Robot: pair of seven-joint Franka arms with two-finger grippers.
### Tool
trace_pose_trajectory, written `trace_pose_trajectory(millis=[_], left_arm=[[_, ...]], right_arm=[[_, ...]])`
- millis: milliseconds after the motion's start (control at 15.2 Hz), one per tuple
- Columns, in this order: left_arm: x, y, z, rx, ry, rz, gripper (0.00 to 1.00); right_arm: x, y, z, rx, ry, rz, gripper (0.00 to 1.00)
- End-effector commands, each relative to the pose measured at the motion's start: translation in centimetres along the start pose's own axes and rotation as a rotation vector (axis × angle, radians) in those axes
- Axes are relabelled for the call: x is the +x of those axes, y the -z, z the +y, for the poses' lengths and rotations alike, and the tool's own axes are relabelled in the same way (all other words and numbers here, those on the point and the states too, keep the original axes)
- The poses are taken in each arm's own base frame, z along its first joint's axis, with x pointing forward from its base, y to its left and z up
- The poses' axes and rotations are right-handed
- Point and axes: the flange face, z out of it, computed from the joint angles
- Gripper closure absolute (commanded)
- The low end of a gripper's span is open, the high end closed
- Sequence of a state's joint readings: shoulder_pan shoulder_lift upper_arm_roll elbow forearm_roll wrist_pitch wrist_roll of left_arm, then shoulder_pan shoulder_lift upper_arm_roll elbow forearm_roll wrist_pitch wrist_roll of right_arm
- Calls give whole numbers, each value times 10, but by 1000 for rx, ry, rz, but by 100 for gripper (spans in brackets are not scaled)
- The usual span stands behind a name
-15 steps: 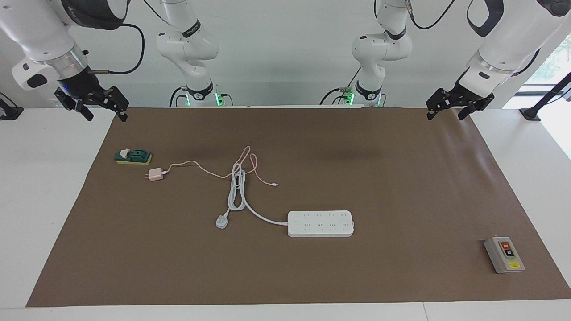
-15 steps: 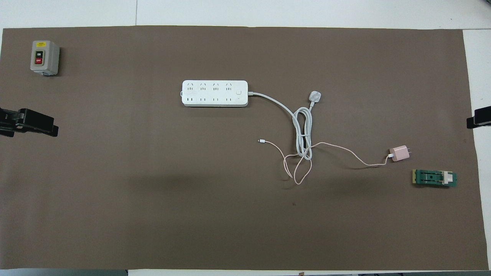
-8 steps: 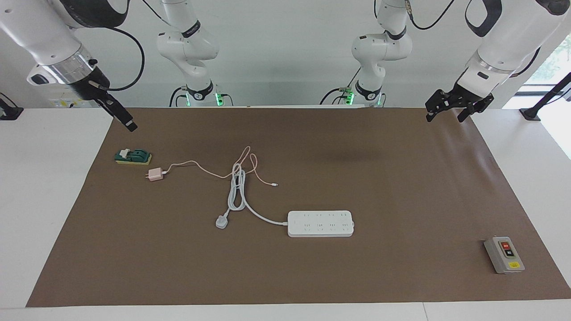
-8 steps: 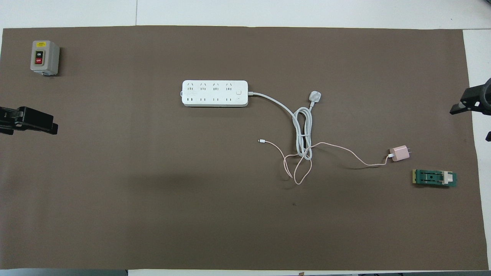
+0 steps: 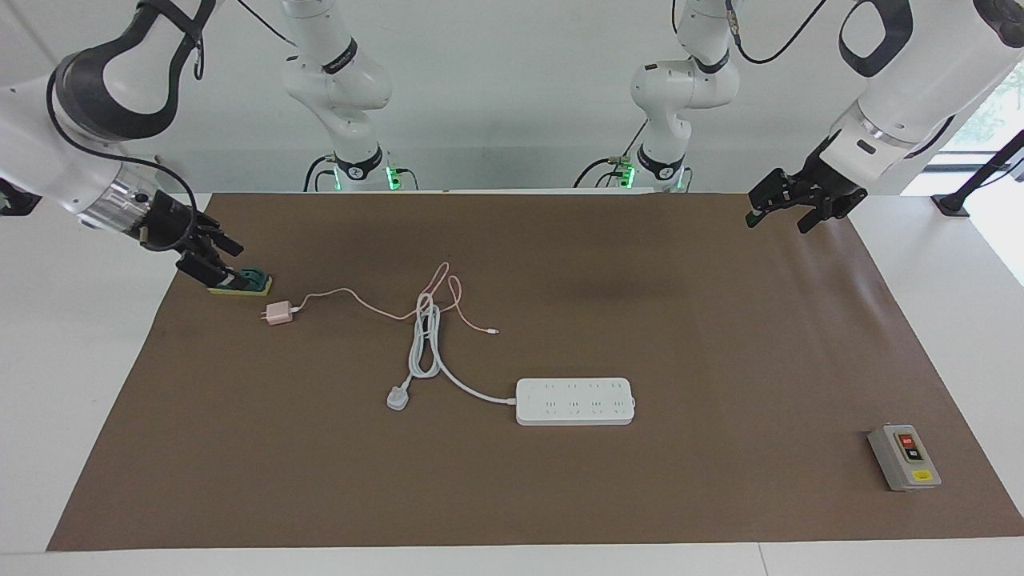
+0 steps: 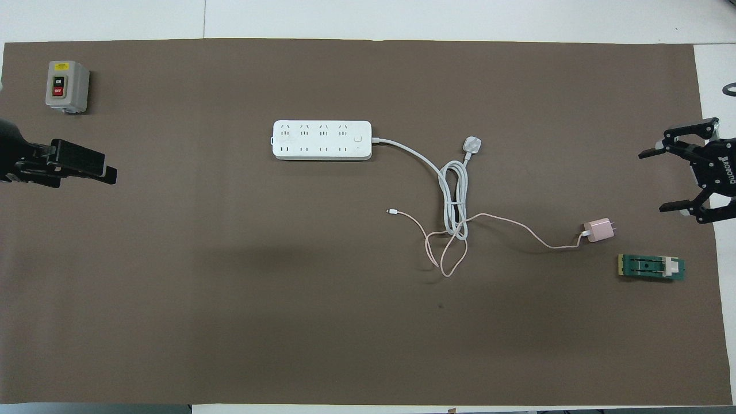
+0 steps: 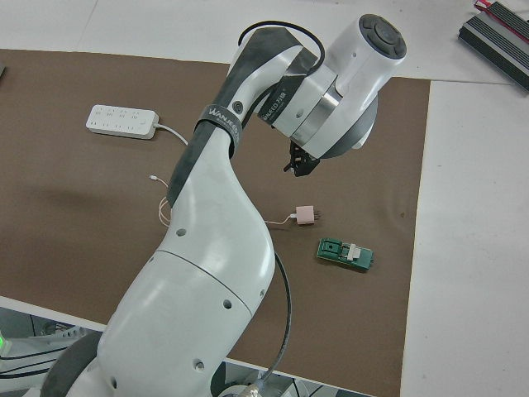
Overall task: Plug charger into power strip
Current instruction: 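Reach the left gripper to the white power strip while the right gripper advances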
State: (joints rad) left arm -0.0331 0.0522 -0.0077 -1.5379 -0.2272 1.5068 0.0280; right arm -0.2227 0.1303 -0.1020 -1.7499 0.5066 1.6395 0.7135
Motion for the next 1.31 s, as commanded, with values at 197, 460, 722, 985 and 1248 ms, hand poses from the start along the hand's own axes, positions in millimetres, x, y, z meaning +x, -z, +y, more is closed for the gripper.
trace_pose_trajectory(millis=[197,460,722,985,1248], left_arm=[[43,-54,20,-391,20,-90,0],[89,-111,51,-685,35,-68,0],[111,-159,71,-918,-14,-26,0],[91,-231,50,-1108,-122,21,0],[57,-254,35,-1256,-151,33,0]], right_arm=[[29,-33,19,59,-269,-112,0],[54,-68,32,14,-332,-155,0],[83,-88,54,-11,-289,-202,0],[104,-100,62,-4,-279,-191,0],[106,-104,64,-8,-271,-201,0]])
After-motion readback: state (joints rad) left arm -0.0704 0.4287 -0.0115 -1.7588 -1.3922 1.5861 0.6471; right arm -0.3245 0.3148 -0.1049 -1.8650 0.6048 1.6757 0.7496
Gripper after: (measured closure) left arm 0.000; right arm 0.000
